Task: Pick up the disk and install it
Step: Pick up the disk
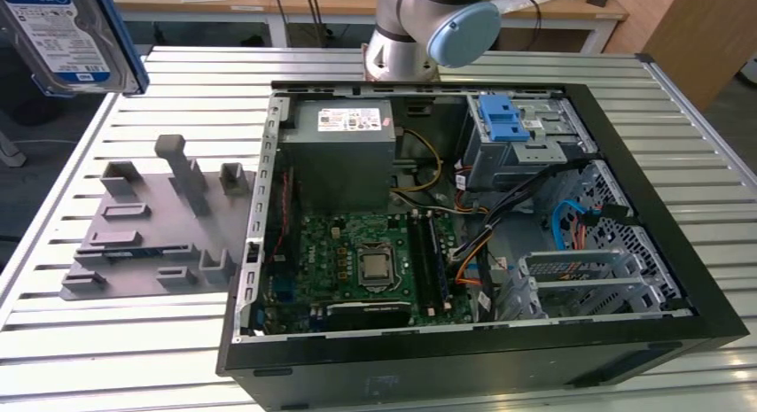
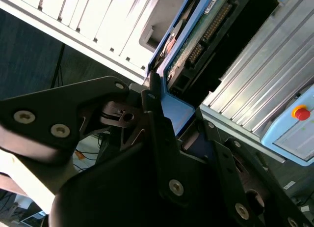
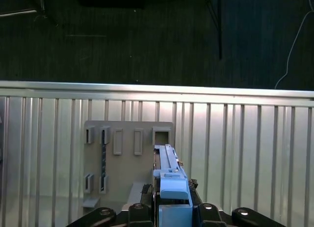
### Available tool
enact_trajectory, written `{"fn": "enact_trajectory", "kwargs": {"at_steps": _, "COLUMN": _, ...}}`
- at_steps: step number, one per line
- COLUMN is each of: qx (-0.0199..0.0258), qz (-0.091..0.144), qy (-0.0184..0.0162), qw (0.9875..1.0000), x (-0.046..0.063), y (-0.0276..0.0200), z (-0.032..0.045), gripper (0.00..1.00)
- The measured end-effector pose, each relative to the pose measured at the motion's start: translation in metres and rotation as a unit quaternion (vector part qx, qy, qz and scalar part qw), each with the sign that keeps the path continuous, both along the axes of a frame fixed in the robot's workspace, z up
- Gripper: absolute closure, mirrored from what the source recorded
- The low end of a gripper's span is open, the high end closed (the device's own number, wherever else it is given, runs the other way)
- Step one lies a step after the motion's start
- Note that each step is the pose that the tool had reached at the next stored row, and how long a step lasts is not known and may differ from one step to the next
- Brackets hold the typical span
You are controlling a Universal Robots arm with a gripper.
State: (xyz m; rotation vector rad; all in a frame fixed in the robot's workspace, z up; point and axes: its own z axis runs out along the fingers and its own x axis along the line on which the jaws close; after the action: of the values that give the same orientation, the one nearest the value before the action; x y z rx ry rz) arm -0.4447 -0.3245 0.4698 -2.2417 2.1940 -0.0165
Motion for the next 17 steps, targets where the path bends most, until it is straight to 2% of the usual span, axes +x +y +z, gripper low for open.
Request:
{"fn": "enact_trajectory", "kwargs": {"at_steps": 2, "qx": 0.0025, "qz": 0.000, "qy": -0.0014, "qw": 1.0000, "x": 0.000, "y": -0.0013, "z": 0.0001, "gripper": 0.64}}
{"fn": "enact_trajectory", "kwargs": {"at_steps": 6, "qx": 0.0212, "qz": 0.000, "qy": -0.0019, "qw": 0.9998, "x": -0.001, "y": -0.0055, "z": 0.0000, "gripper": 0.64}}
{"fn": "enact_trajectory", "kwargs": {"at_steps": 9, "qx": 0.0222, "qz": 0.000, "qy": -0.0018, "qw": 0.9998, "x": -0.001, "y": -0.0063, "z": 0.0015, "gripper": 0.64}}
{"fn": "enact_trajectory", "kwargs": {"at_steps": 14, "qx": 0.0223, "qz": 0.000, "qy": -0.0019, "qw": 0.9998, "x": -0.001, "y": -0.0064, "z": 0.0167, "gripper": 0.64}}
{"fn": "enact_trajectory", "kwargs": {"at_steps": 17, "qx": 0.0222, "qz": 0.000, "qy": -0.0019, "qw": 0.9998, "x": -0.001, "y": -0.0066, "z": 0.0191, "gripper": 0.64}}
